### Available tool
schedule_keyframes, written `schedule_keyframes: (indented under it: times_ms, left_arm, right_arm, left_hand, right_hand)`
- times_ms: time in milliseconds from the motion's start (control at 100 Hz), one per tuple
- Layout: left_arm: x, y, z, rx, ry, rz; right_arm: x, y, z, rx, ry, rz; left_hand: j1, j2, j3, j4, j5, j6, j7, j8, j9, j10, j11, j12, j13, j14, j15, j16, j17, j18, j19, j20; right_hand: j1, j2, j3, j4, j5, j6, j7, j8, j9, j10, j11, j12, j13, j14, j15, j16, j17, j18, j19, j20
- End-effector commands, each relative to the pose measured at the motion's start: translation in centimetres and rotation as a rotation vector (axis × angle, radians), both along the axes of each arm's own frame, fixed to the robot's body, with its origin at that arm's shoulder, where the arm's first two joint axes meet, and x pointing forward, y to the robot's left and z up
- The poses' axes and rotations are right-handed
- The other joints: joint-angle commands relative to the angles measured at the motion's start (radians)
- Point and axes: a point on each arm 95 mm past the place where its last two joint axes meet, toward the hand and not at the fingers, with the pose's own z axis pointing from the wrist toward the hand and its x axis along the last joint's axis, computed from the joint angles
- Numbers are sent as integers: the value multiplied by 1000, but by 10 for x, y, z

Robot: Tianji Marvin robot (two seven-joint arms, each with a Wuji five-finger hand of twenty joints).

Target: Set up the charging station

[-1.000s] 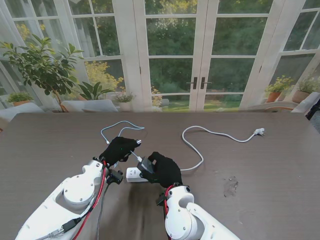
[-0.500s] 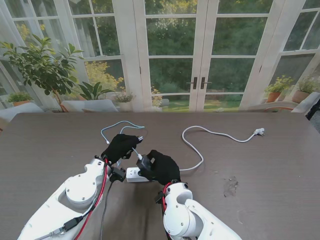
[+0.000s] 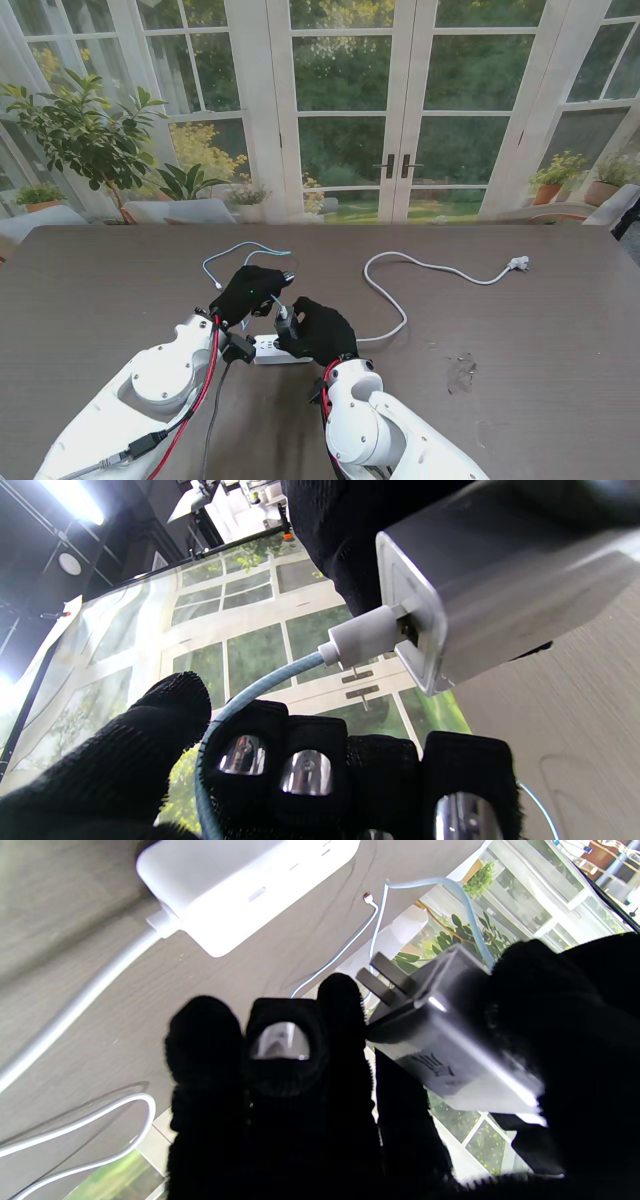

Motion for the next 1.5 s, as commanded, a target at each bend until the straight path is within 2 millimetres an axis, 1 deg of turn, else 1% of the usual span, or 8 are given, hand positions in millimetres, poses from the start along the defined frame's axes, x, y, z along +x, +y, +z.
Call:
schedule_keyframes:
  times_ms: [0,100,320,640,810,1060,1280,1490]
  left_arm:
    - [-1,-2,5,1,-10,-32]
    - [-2,-1,5,11,-9,-45]
    - [-4,2,5,39,-6,-62]
    - [-5,3,5,53,7,-80]
    - [-6,3,4,59,16,-79]
    - [-8,5,3,75,31,-52]
    - [-9,6,3,85,41,-36]
    - [-10,5,2,81,50,-41]
  right_arm:
    - [-1,1,1,-7,20,25]
    - [0,0,4,-23,29,57]
    - [3,-2,8,-55,28,94]
    - [6,0,17,-100,18,120]
    - [8,0,18,-130,22,119]
    - [7,-1,21,-176,3,81]
    - [6,-1,20,-191,6,47]
    - [5,2,20,-193,-12,43]
  left_hand:
    - [10,-32,-3,25,97,173,157,28,11,48,88,-6,-27,-701,200,66,63,-70,289,6]
    - [9,-32,-8,24,97,172,155,27,11,47,85,-7,-27,-701,200,66,63,-75,289,1]
    - [9,-30,-15,22,97,165,151,24,12,47,81,-7,-27,-701,200,66,63,-79,289,-7]
    - [10,-29,-18,21,96,163,149,23,12,47,79,-7,-27,-701,200,66,63,-80,289,-12]
    - [10,-27,-19,20,96,162,148,22,12,47,77,-7,-27,-701,200,66,63,-78,289,-13]
    - [14,-27,-19,20,96,160,144,20,12,46,74,-7,-27,-701,200,66,63,-77,289,-13]
    - [13,-24,-20,21,96,157,141,18,12,46,73,-7,-27,-701,200,66,63,-77,289,-13]
    - [12,-22,-22,21,96,154,138,16,12,45,70,-8,-27,-701,200,66,63,-78,289,-15]
  right_hand:
    - [-6,75,69,90,34,15,-23,46,-55,-7,-8,-16,-1,1,-38,-790,-16,-15,48,21]
    - [-30,28,49,79,-9,39,-70,39,-128,8,-40,-36,-11,4,-66,-797,-40,-15,46,25]
    - [-43,-21,40,72,-39,36,-98,40,-234,25,-50,-55,-37,-13,-55,-782,-59,-25,55,36]
    - [-101,-107,27,56,-111,22,-123,54,-414,58,19,-28,-98,-47,20,-769,-89,-39,66,53]
    - [-116,-104,17,55,-154,22,-135,56,-482,76,29,-18,-132,-48,39,-768,-111,-39,65,59]
    - [-135,-111,4,55,-209,34,-135,67,-568,84,116,47,-174,-61,99,-758,-137,-42,69,72]
    - [-136,-110,-2,59,-233,20,-79,102,-589,56,226,150,-187,-71,140,-750,-138,-48,82,80]
    - [-101,-98,10,66,-219,14,-13,131,-551,43,252,185,-155,-76,158,-749,-116,-57,105,85]
